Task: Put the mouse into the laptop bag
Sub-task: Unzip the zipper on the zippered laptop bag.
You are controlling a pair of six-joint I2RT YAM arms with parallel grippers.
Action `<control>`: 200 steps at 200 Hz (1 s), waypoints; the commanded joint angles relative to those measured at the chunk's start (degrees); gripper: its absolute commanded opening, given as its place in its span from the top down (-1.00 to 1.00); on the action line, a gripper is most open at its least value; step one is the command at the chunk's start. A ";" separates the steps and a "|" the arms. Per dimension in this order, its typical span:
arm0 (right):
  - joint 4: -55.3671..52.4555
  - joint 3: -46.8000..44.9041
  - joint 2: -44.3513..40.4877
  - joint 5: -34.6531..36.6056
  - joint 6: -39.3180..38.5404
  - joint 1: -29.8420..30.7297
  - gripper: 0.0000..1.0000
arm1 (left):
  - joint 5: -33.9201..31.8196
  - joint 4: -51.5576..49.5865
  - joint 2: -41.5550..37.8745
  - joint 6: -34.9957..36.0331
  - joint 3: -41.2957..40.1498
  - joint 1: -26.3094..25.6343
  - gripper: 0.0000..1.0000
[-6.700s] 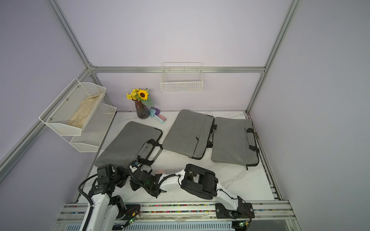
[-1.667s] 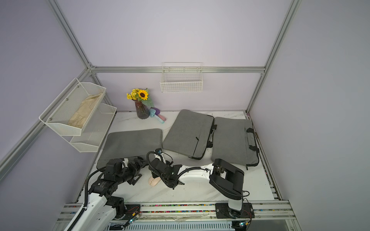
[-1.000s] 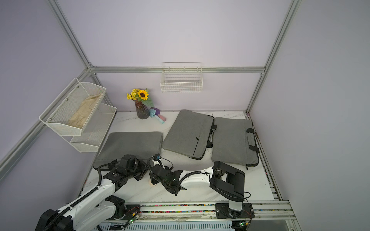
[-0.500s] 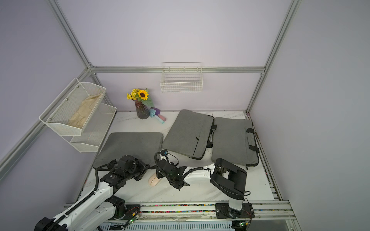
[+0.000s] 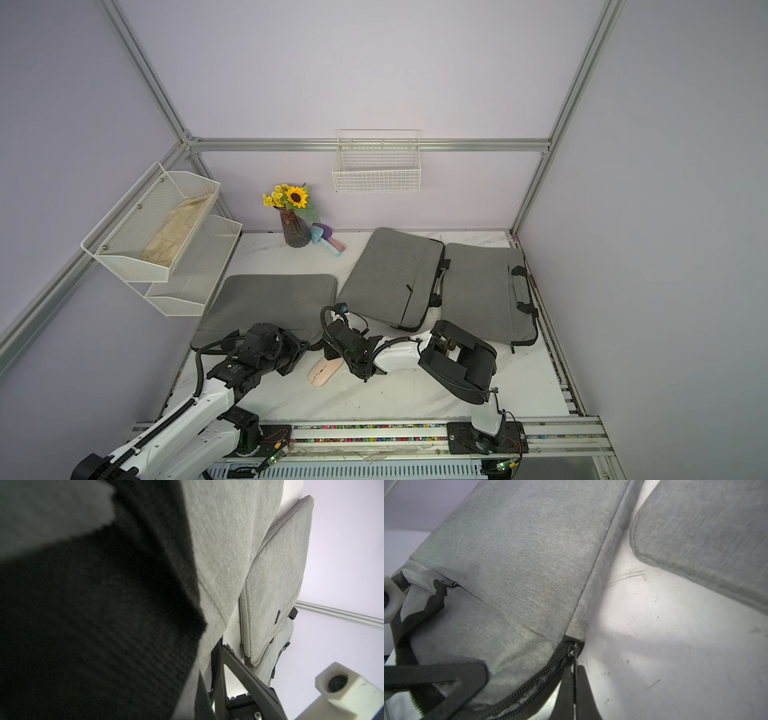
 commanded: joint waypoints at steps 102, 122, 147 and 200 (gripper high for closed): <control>-7.92 7.76 3.70 6.69 -3.10 -9.04 0.16 | -24.53 -26.85 -4.35 11.95 20.19 4.95 -1.00; -9.95 5.31 -0.47 7.77 -2.42 -8.98 -0.30 | -25.52 -24.52 -0.72 13.76 19.84 6.63 -1.00; -11.89 0.49 -7.65 7.34 0.34 -7.97 -0.63 | -22.18 -21.43 4.96 14.36 19.94 8.28 -1.00; -16.55 -3.43 -13.30 9.69 8.35 6.11 -0.90 | -18.97 -15.10 12.38 17.42 18.02 9.90 -1.00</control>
